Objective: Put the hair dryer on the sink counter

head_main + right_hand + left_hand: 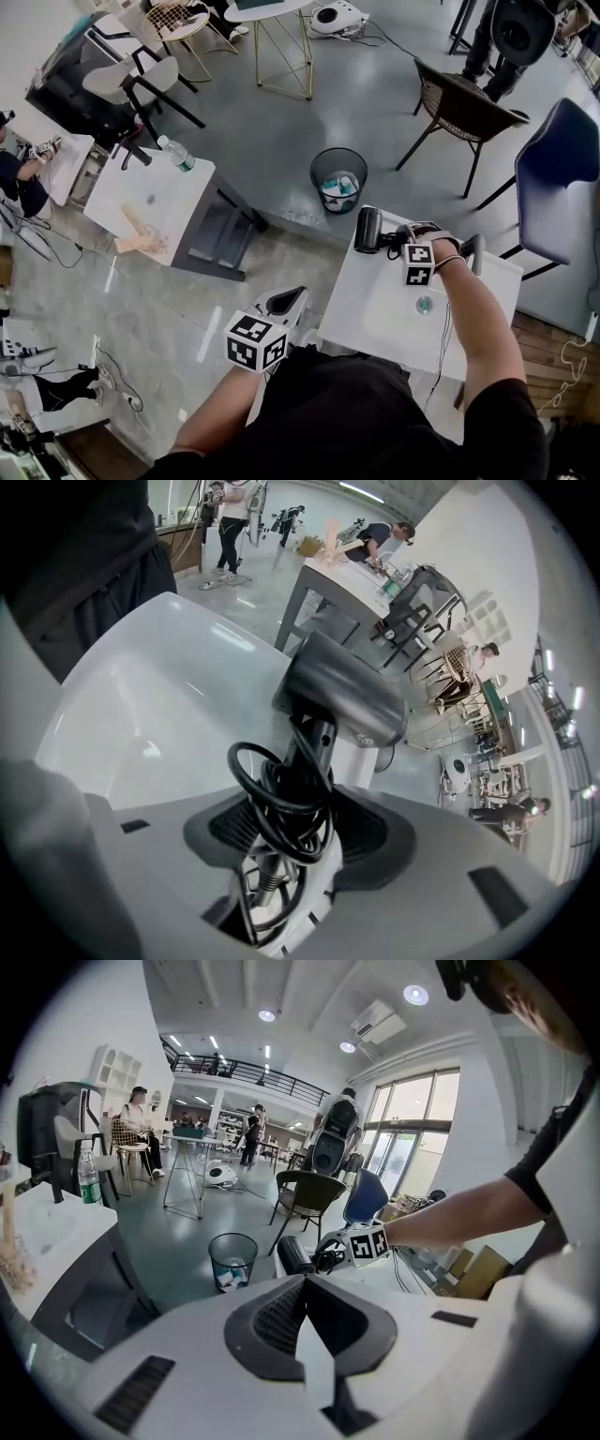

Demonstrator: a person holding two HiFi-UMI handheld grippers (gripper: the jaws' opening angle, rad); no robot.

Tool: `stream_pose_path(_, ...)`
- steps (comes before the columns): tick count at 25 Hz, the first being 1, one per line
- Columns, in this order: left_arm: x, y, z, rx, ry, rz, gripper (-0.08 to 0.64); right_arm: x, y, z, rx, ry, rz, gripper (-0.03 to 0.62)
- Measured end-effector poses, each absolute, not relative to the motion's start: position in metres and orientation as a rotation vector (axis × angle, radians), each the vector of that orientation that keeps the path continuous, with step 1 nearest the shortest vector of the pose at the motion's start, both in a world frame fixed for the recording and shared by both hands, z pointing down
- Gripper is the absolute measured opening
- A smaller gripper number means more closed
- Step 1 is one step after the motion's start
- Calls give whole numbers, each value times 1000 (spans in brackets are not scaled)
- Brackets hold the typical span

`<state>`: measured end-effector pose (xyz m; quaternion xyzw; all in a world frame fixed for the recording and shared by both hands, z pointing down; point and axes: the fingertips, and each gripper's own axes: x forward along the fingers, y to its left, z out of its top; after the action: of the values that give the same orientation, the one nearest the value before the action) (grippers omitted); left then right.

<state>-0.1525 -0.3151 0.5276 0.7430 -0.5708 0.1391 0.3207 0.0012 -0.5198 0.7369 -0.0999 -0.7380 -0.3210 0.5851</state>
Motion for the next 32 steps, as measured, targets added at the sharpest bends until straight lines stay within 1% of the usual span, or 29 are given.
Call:
stream_pose_path(4,-153,-315,528,1959,-1494,366,2,2,-522,740,-216,-1687,-752,222)
stream_pose_path(7,-153,-317,526,1976,-1486,362,2,4,-522,741,-199,-1671,-742,256)
stream_pose_path(9,-154,-317,526,1989,-1477,363,2,6,-520,739,-192,-1665,-737,265)
stream_pose_path(16,-152,-317,526,2054,-1411,368,2,12,-513,725,-112,-1653,-723,272)
stream_pose_path(23,-148,-312,526,2145,-1303,395,2,4,-497,679,116,-1755,-667,272)
stream_pose_path(26,-146,-309,527,2187,-1248,409,2,-2,-482,643,345,-1902,-521,272)
stream_pose_path(32,-141,-300,530,2265,-1146,423,2,-6,-404,590,745,-2257,-6,272)
